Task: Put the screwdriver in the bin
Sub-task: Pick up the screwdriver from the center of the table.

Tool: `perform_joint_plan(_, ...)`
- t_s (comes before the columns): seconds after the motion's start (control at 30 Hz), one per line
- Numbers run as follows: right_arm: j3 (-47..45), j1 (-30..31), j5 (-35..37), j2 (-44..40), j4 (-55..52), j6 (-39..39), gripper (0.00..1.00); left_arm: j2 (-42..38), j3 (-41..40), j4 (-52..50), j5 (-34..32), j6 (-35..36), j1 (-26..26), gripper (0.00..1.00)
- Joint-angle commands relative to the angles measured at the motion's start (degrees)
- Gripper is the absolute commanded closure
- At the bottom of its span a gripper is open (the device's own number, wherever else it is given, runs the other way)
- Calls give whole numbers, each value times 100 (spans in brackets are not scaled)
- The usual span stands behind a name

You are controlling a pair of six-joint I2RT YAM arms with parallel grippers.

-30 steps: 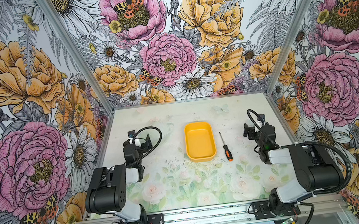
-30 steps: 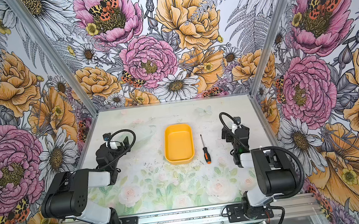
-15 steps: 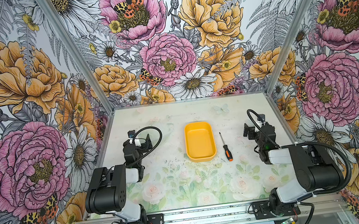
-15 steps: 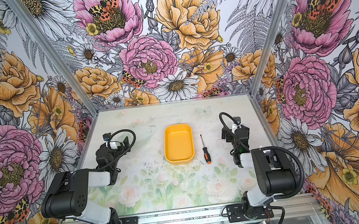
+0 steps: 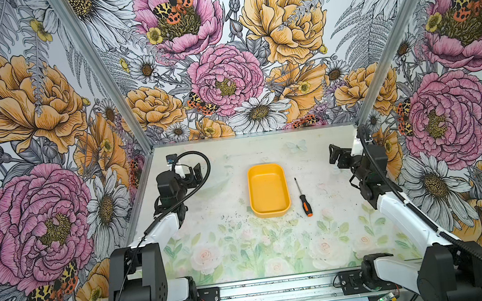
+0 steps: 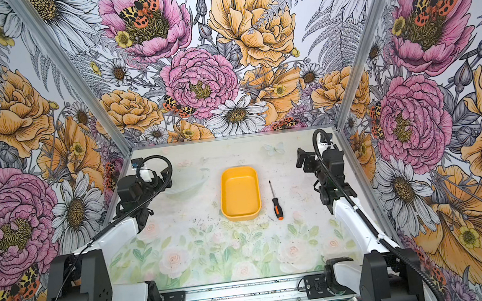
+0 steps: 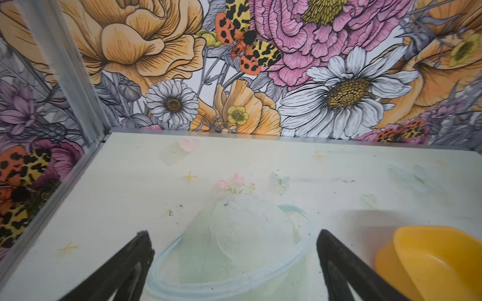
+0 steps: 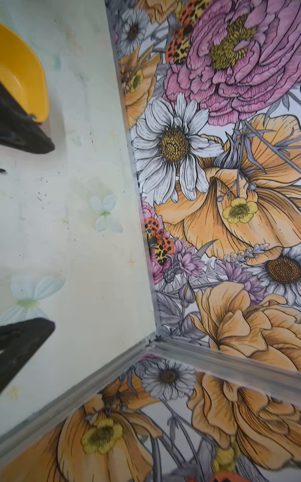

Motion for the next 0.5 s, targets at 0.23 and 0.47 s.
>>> perform_joint_plan(0.23,-928,638,-1213,-161,-1332,1118,2,-493,-374,-1116,767,-1212,-957,1)
perform_joint_plan(0.47,-1260,971,-1156,-147,-1446,1222,8,-656,-707,-1155,791,-1724,-1290,1)
